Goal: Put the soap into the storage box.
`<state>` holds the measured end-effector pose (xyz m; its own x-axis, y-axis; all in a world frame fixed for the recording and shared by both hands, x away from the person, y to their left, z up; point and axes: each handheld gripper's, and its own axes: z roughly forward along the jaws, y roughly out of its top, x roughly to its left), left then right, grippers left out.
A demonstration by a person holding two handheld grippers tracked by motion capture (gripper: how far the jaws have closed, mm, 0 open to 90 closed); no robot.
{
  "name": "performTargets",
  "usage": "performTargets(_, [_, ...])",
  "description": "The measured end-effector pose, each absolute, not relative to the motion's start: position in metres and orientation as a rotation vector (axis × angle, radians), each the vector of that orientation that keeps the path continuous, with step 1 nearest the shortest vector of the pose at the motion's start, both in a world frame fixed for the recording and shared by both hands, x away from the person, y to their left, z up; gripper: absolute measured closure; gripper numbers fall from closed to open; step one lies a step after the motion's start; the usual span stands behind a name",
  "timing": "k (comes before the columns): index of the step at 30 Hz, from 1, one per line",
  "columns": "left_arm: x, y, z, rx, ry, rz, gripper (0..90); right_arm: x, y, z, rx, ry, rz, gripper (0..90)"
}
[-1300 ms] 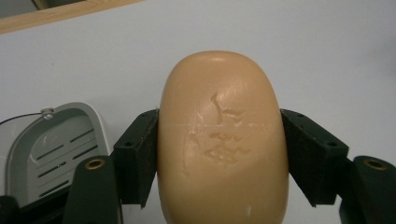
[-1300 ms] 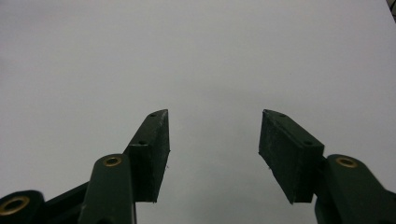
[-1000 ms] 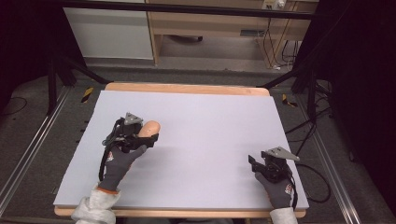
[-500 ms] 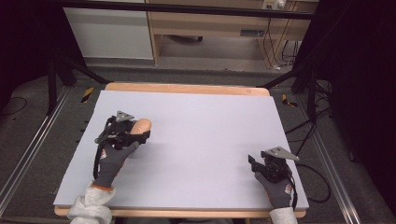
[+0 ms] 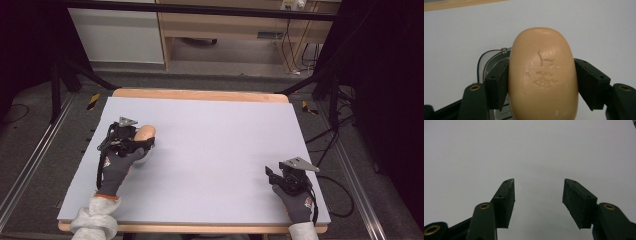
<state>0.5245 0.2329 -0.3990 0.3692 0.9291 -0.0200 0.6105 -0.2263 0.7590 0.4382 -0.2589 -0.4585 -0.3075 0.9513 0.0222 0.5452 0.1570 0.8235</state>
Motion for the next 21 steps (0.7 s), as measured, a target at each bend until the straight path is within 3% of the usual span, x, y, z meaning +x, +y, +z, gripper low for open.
performTargets(21, [0.536,0.246,-0.424,1.967,1.369,0.612,31.9,0.438,-0.258,-0.459,1.419,1.932,1.026,43.2])
